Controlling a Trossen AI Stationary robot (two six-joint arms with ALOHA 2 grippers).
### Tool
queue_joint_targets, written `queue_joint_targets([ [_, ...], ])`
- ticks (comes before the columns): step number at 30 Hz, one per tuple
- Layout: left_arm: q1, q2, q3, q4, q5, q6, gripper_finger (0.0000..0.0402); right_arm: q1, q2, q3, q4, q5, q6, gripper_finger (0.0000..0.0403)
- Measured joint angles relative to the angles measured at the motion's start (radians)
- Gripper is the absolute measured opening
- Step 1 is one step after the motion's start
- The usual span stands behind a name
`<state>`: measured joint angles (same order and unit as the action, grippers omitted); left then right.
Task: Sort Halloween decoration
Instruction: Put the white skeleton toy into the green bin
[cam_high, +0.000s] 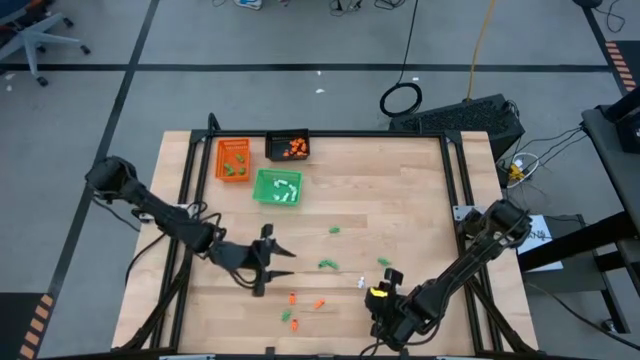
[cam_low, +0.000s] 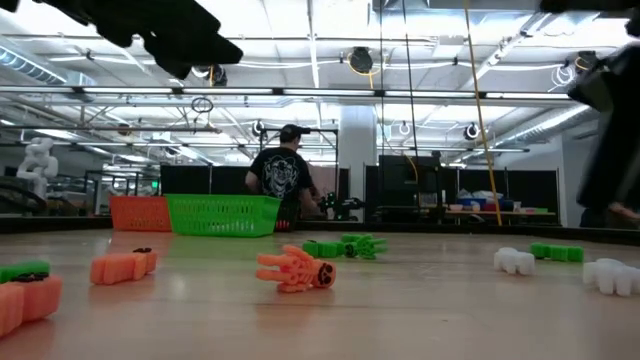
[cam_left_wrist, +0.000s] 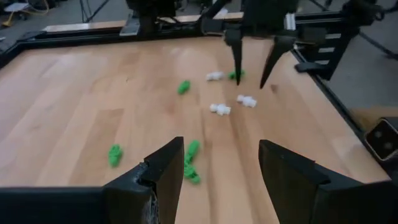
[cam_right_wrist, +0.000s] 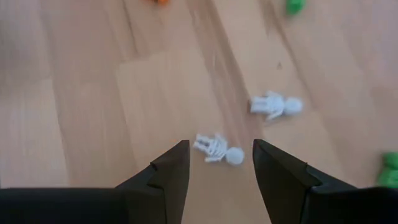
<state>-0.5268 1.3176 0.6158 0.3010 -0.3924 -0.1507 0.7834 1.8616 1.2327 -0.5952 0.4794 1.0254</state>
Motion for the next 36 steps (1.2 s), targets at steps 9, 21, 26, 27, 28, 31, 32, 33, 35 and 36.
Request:
queue_joint_targets([
  [9,-0.060,0.048,0.000,0.070,-0.047,0.002,0.0205,0.028,0.036,0.000,0.016,-0.013,-0.003,0.0160],
  [21,-0.027,0.069,0.000,0.086,-0.071,0.088,0.0205,0.014,0.036,0.000,-0.135,-0.140,0.069,0.0160],
  [26,-0.005,0.068,0.000,0.094,-0.071,0.111,0.0205,0.015,0.036,0.000,-0.146,-0.142,0.011,0.0160],
  [27,0.001,0.068,0.000,0.094,-0.071,0.115,0.0205,0.012,0.036,0.000,-0.126,-0.136,-0.022,0.0160],
  [28,0.007,0.068,0.000,0.094,-0.071,0.126,0.0205,0.008,0.036,0.000,-0.102,-0.127,-0.060,0.0160],
  [31,0.023,0.068,0.000,0.095,-0.071,0.145,0.0205,-0.013,0.036,0.000,-0.041,-0.090,-0.112,0.0160],
  [32,0.029,0.068,0.000,0.094,-0.071,0.156,0.0205,-0.021,0.036,0.000,-0.024,-0.089,-0.130,0.0160],
  [33,0.035,0.068,0.000,0.094,-0.071,0.158,0.0205,-0.027,0.036,0.000,-0.012,-0.089,-0.151,0.0160],
  [35,0.046,0.068,0.000,0.094,-0.071,0.158,0.0205,-0.037,0.036,0.000,-0.002,-0.089,-0.198,0.0160],
  [36,0.051,0.068,0.000,0.094,-0.071,0.159,0.0205,-0.039,0.036,0.000,-0.003,-0.088,-0.224,0.0160],
])
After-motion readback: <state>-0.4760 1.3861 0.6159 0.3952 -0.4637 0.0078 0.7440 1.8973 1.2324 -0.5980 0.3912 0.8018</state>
